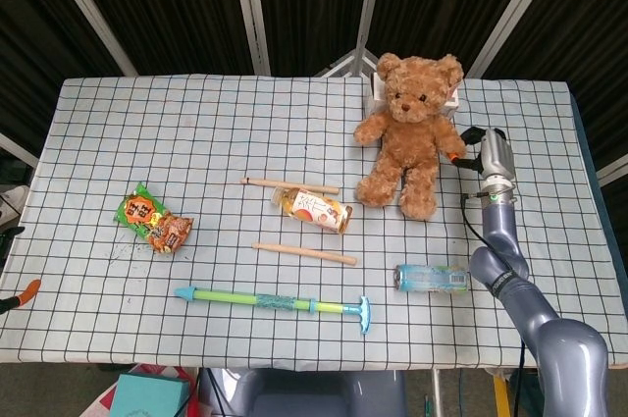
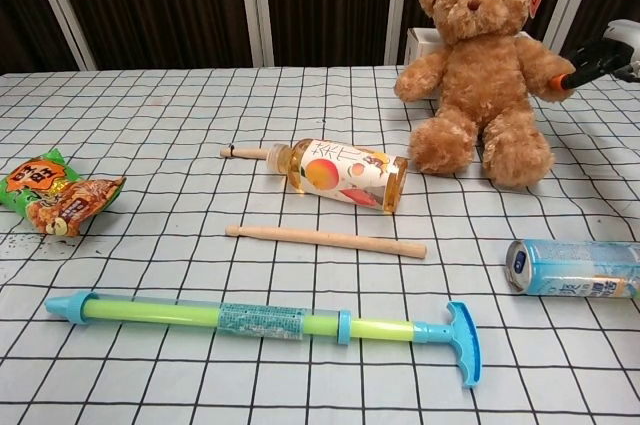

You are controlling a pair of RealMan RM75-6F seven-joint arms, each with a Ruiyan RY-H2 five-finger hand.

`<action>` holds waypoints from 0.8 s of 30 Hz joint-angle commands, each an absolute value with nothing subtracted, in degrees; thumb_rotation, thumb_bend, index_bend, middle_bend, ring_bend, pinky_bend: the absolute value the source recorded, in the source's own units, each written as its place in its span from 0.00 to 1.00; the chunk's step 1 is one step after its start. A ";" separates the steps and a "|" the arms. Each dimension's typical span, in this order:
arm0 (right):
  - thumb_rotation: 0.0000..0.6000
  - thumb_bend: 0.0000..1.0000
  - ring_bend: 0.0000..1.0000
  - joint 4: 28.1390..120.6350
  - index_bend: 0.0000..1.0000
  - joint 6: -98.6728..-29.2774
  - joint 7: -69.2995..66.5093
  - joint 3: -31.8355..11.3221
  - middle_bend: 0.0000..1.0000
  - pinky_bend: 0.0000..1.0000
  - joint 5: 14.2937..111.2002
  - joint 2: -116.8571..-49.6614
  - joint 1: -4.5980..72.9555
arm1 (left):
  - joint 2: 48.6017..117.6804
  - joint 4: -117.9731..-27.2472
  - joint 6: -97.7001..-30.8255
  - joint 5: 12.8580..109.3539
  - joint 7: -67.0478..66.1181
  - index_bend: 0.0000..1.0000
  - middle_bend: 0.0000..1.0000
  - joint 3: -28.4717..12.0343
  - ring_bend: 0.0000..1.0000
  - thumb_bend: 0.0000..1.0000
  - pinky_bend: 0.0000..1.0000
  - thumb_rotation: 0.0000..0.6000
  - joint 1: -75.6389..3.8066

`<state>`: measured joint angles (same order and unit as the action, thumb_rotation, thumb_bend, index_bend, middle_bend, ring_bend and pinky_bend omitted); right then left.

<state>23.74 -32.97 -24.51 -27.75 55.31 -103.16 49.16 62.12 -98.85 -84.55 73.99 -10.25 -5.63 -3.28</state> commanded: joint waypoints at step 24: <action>1.00 0.38 0.35 26.38 0.56 -34.35 -22.16 -28.60 0.52 0.00 54.95 -101.93 48.36 | 62.29 -99.03 -84.39 74.17 -10.88 0.19 0.00 -5.43 0.00 0.31 0.12 1.00 -3.50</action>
